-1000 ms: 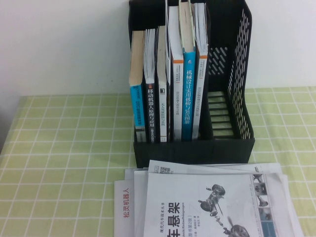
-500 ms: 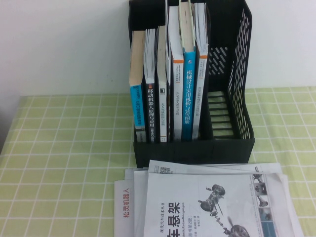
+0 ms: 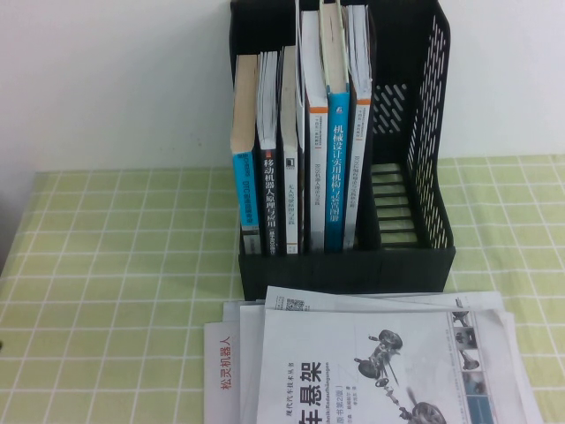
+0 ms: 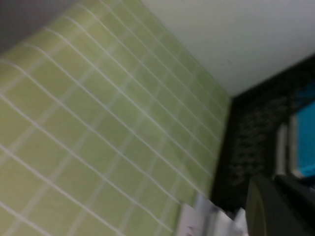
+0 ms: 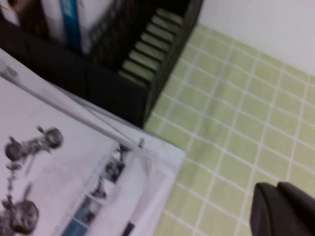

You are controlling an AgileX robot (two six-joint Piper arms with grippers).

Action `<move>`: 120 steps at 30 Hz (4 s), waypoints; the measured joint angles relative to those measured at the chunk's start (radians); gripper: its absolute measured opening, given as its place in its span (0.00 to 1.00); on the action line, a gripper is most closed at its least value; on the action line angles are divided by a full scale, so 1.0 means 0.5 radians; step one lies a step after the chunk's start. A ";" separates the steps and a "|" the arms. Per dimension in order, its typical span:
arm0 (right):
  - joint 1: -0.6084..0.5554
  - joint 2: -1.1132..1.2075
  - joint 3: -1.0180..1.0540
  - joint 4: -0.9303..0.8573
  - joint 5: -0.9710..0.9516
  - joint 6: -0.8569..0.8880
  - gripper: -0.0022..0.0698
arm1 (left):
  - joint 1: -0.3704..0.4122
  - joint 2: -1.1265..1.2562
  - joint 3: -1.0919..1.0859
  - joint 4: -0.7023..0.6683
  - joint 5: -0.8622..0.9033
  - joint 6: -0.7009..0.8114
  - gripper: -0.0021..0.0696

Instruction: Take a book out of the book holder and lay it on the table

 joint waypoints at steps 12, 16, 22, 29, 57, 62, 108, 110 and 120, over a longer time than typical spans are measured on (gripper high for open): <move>0.000 0.003 0.302 1.689 -0.976 -1.375 0.03 | 0.000 0.131 -0.005 -2.215 -0.220 2.562 0.03; 0.000 0.015 0.350 2.206 -0.883 -2.033 0.03 | 0.000 0.399 -0.078 -2.731 0.011 3.233 0.03; 0.000 0.043 0.353 2.625 -0.267 -2.583 0.03 | 0.000 0.910 -0.379 -2.858 0.376 3.495 0.03; 0.000 0.237 0.345 2.089 -0.066 -2.037 0.03 | -0.009 1.406 -0.892 -2.709 0.518 3.415 0.03; 0.219 0.671 0.187 2.869 -0.476 -3.168 0.03 | -1.262 2.435 -1.948 -2.384 -0.344 3.117 0.03; 0.223 0.816 0.163 2.633 -0.206 -2.792 0.03 | -1.262 2.434 -1.952 -2.384 -0.411 3.131 0.03; 0.710 1.969 -0.213 -1.482 -3.130 1.806 0.50 | -1.166 2.517 -1.952 -2.315 -0.436 3.105 0.03; 0.713 2.014 -0.299 -1.482 -3.130 1.810 0.51 | -1.166 2.517 -1.952 -2.315 -0.436 3.096 0.03; 0.773 2.110 -0.438 -1.354 -2.968 1.718 0.51 | -1.166 2.517 -1.952 -2.314 -0.439 3.096 0.03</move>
